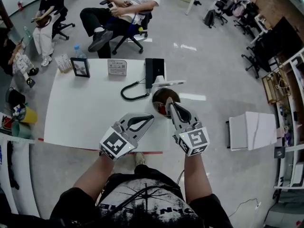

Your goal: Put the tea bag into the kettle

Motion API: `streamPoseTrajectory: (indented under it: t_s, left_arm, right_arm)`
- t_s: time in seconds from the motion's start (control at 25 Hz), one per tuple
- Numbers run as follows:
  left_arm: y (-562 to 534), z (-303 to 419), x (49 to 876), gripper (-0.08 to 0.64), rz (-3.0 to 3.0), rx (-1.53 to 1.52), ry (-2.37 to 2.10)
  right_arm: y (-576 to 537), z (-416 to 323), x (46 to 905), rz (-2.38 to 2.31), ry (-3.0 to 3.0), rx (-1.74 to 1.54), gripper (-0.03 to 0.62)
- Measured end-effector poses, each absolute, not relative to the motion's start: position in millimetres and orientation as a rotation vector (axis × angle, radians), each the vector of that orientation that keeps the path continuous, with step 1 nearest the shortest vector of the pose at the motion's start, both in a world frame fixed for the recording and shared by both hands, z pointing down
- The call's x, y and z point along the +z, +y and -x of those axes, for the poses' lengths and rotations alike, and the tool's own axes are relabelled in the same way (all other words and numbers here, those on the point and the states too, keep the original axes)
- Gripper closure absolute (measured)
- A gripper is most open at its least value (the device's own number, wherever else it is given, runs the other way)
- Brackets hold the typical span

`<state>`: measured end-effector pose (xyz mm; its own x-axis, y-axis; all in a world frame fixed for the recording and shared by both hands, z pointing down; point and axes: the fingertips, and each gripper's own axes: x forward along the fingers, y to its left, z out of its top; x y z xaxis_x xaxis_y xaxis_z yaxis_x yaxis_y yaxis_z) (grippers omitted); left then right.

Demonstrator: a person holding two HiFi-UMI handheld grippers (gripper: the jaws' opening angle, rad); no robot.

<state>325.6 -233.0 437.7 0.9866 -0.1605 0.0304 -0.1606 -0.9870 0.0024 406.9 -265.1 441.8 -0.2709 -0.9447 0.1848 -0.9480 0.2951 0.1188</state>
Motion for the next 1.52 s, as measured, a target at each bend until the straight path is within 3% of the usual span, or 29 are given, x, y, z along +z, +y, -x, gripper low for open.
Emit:
streamPoseTrajectory:
  t_s: [0.56, 0.68, 0.8, 1.28, 1.52]
  left_arm:
    - [-245.6, -337.5, 453.8, 0.552, -3.081, 0.079, -0.252]
    - [-245.9, -339.8, 454.4, 0.552, -3.08, 0.078, -0.244]
    - [-246.2, -340.5, 454.4, 0.552, -3.074, 0.077, -0.238]
    - [-247.6, -322.6, 440.1, 0.552, -3.091, 0.056, -0.27]
    - [-246.7, -296.8, 428.8, 0.552, -3.107, 0.046, -0.32]
  right_arm:
    - [-283.1, -420.6, 476.8, -1.705, -2.269, 0.119, 0.568]
    - [-284.8, -423.1, 480.0, -1.705, -2.261, 0.153, 0.485]
    - [-285.2, -422.6, 480.7, -1.708, -2.261, 0.161, 0.465]
    - [-275.7, -404.5, 462.1, -1.705, -2.299, 0.045, 0.466]
    - [-264.9, -377.9, 444.5, -1.676, -2.352, -0.003, 0.511]
